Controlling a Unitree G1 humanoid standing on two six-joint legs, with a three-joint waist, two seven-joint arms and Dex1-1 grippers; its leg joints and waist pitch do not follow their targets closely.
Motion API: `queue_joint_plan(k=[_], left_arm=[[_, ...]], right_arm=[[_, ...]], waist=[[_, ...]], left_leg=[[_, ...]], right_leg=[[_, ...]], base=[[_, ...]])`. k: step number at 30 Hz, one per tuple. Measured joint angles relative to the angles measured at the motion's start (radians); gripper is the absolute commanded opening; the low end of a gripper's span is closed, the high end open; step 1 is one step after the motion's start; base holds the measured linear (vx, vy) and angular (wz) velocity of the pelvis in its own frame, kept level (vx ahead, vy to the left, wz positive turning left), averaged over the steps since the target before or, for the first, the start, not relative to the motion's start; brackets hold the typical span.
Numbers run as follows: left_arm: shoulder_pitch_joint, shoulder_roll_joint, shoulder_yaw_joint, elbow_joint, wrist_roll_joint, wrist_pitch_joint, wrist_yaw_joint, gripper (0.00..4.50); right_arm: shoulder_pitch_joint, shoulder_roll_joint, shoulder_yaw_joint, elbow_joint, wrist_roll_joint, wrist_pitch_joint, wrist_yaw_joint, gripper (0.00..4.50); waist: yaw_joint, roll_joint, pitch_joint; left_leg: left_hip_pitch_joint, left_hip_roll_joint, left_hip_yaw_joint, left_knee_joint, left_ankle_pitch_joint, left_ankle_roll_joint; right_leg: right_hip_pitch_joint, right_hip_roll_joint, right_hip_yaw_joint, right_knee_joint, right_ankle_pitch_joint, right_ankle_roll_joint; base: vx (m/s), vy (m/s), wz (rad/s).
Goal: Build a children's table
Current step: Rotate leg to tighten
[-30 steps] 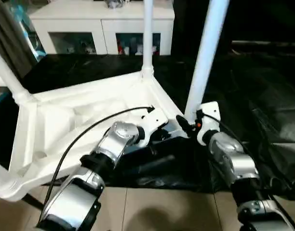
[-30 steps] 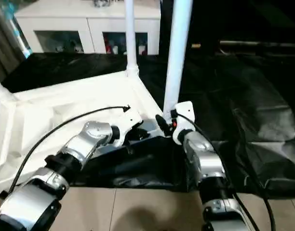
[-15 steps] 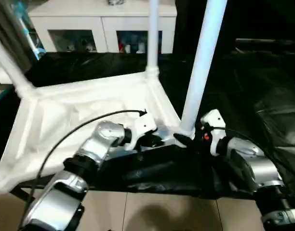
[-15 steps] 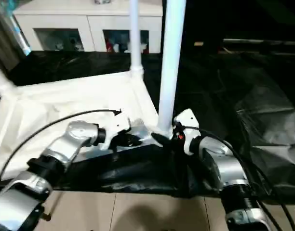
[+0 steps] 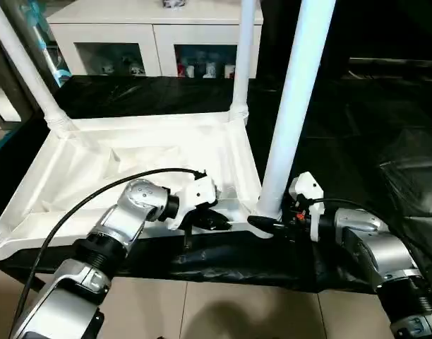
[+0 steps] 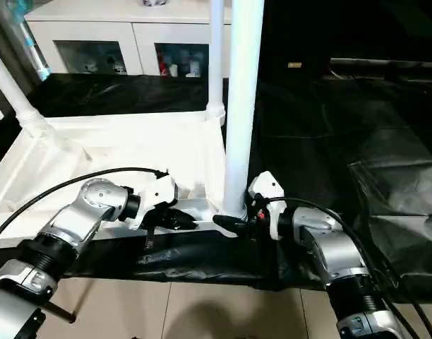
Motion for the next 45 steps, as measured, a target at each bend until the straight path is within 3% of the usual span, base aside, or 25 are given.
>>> queue_joint_plan(k=[4,7,11,17,18,19,23,27,29,34,43,45], left_arm=[[0.001,-0.009,0.005,0.0,0.004,0.007,0.035,0.0],[-0.012,-0.037,0.017,0.028,0.026,0.014,0.117,0.0],[-0.09,-0.151,0.036,0.156,0.06,0.046,0.297,0.0],[-0.127,-0.248,0.06,0.23,0.058,0.077,0.444,0.0],[-0.127,-0.25,0.064,0.231,0.057,0.077,0.442,0.0],[-0.127,-0.25,0.069,0.233,0.056,0.077,0.438,0.0],[-0.127,-0.242,0.078,0.235,0.056,0.075,0.406,0.0],[-0.119,-0.206,0.071,0.215,0.045,0.067,0.324,0.0],[-0.094,-0.164,0.06,0.174,0.027,0.054,0.248,0.0],[-0.064,-0.09,0.033,0.113,0.02,0.022,0.115,0.0],[0.012,0.016,-0.006,-0.049,0.0,0.045,-0.056,0.0],[0.018,0.023,-0.01,-0.065,0.0,0.047,-0.064,0.0]], right_arm=[[0.0,0.023,-0.007,0.003,-0.014,-0.003,-0.059,2.8],[-0.003,0.08,-0.045,0.027,-0.022,-0.003,-0.183,2.79],[-0.039,0.199,-0.134,0.1,-0.038,-0.006,-0.459,2.79],[-0.105,0.277,-0.174,0.191,-0.075,-0.043,-0.697,2.79],[-0.107,0.281,-0.176,0.196,-0.077,-0.048,-0.7,3.14],[-0.108,0.285,-0.18,0.197,-0.076,-0.049,-0.698,3.48],[-0.107,0.277,-0.185,0.193,-0.066,-0.046,-0.629,3.75],[-0.075,0.203,-0.141,0.15,-0.056,-0.039,-0.481,3.75],[-0.043,0.127,-0.094,0.1,-0.047,-0.037,-0.347,3.75],[-0.01,0.028,-0.038,0.036,-0.035,-0.038,-0.138,3.75],[0.005,-0.001,0.016,-0.001,0.0,-0.044,0.028,3.75],[0.005,-0.008,0.023,-0.002,0.005,-0.039,0.05,3.51]], waist=[[-0.001,0.0,0.0],[-0.004,0.0,0.0],[-0.006,-0.001,0.0],[-0.015,-0.001,0.0],[-0.015,-0.001,0.0],[-0.014,-0.001,0.0],[-0.018,-0.001,-0.001],[-0.018,0.0,0.0],[-0.015,0.0,0.0],[-0.002,0.0,0.0],[0.002,0.0,0.0],[0.002,0.0,0.0]], left_leg=[[0.0,0.0,0.0,0.0,0.0,0.0],[0.001,-0.001,0.0,0.0,0.0,0.0],[0.001,-0.002,0.0,0.001,0.0,0.0],[0.001,-0.003,-0.001,0.0,0.0,0.0],[0.001,-0.002,-0.001,0.0,0.0,0.0],[0.0,-0.002,-0.001,-0.001,0.0,0.0],[0.0,-0.002,-0.002,-0.001,0.0,0.0],[0.0,-0.002,-0.002,-0.002,0.0,0.0],[-0.001,-0.001,-0.002,-0.002,0.0,0.0],[0.0,-0.001,-0.001,-0.002,0.0,0.0],[0.0,0.002,0.0,-0.001,0.0,0.0],[0.0,0.002,0.0,-0.001,0.0,0.0]], right_leg=[[0.0,0.0,0.0,0.0,0.0,0.0],[0.001,0.0,0.0,0.0,0.0,0.0],[0.001,0.0,0.002,-0.002,-0.002,0.003],[0.001,0.0,0.001,-0.002,-0.002,0.003],[0.001,0.0,0.001,-0.002,-0.002,0.003],[0.002,0.0,0.0,-0.002,-0.001,0.002],[0.002,0.0,0.0,-0.002,0.0,0.0],[0.002,0.0,0.0,-0.002,0.001,-0.001],[0.002,0.001,-0.001,-0.002,0.0,0.001],[0.001,0.001,-0.001,-0.002,-0.001,0.001],[0.001,0.0,0.0,-0.002,-0.001,0.001],[0.001,0.0,0.0,-0.001,-0.001,0.001]], base=[[0.0,0.0,0.0],[0.0,0.0,0.0],[0.0,0.0,0.0],[0.0,0.0,0.0],[0.0,0.0,0.0],[0.0,0.0,0.0],[0.0,0.0,0.0],[0.0,0.0,0.0],[0.0,0.0,0.0],[0.0,0.0,0.0],[0.0,0.0,0.0],[0.0,0.0,0.0]])
